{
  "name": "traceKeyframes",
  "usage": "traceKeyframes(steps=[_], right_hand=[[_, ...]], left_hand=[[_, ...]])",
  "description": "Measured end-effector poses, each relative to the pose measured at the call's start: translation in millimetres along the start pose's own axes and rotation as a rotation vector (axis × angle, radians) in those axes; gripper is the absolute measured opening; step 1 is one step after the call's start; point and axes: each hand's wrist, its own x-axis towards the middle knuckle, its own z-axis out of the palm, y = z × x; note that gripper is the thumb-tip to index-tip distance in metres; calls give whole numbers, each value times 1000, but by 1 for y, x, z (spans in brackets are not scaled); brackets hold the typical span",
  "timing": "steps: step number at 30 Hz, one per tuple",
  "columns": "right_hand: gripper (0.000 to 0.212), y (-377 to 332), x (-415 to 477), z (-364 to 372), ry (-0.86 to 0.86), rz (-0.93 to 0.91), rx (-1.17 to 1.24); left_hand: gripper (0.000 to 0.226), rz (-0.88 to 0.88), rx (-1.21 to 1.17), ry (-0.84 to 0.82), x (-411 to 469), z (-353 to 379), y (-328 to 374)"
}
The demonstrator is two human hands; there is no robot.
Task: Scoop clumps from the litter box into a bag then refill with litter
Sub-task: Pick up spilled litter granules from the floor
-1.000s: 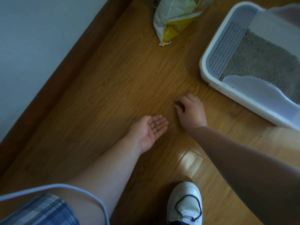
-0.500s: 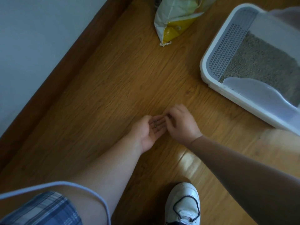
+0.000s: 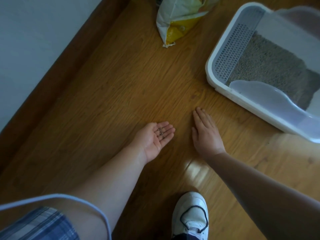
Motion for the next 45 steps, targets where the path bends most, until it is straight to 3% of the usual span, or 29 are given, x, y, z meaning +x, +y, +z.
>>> traceKeyframes(steps=[6, 12, 20, 25, 33, 40, 45], right_hand=[[37, 7, -6, -7, 129, -67, 65], [16, 12, 14, -12, 147, -97, 117], [21, 10, 24, -11, 134, -127, 45], [19, -6, 31, -17, 107, -129, 124], [34, -36, 71, -12, 38, -159, 159], [11, -46, 84, -11, 113, -15, 268], [12, -48, 92, -10, 135, 11, 254]], left_hand=[[37, -6, 6, -22, 1, 2, -5], [38, -8, 31, -28, 4, 9, -11], [38, -3, 49, -28, 4, 19, -10], [38, 1, 49, -16, 4, 19, -9], [36, 30, 46, 38, 4, 8, -1], [38, 38, 10, 36, 7, 12, 6], [38, 42, -10, 36, 9, 13, 9]])
